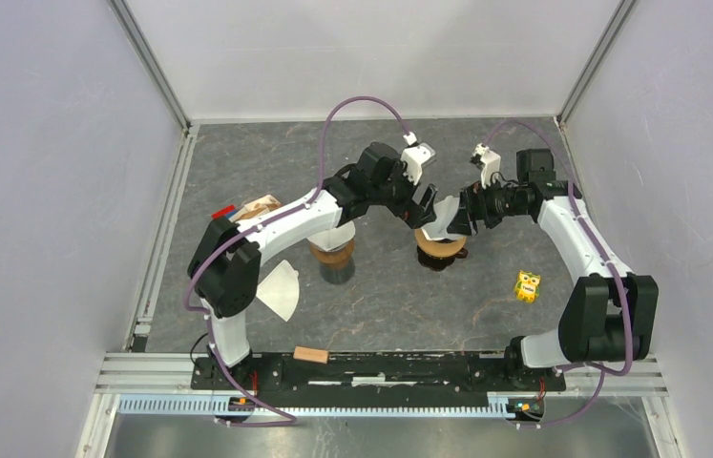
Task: Place the coffee filter in the dripper
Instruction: Place the coffee filter in the coffee dripper.
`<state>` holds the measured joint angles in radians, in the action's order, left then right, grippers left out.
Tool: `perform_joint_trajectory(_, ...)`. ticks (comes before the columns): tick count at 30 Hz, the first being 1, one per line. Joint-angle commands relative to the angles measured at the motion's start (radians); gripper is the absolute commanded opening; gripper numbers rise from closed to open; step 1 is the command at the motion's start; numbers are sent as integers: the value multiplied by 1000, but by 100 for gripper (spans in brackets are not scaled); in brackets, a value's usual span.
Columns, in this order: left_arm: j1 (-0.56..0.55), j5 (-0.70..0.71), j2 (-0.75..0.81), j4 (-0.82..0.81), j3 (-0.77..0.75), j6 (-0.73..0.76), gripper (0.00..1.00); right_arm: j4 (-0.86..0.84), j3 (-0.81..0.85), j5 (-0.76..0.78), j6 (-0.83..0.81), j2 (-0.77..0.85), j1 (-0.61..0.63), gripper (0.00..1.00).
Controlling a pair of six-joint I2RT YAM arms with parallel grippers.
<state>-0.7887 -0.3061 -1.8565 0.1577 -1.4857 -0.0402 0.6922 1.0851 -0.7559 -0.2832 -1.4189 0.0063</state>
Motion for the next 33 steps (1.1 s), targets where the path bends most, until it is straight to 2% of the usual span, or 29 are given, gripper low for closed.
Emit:
perform_joint_trajectory(1,0,-10,-26,-60,10,34,100,-55,-3,-13,-8,-7,0,87)
perform_joint_trajectory(21,0,-30,-81,-56,-31,33,100,-42,31,3,-42,-78,0,87)
perform_joint_trajectory(33,0,-34,-66,24,-87,39,100,-16,100,-38,-2,-56,-32,91)
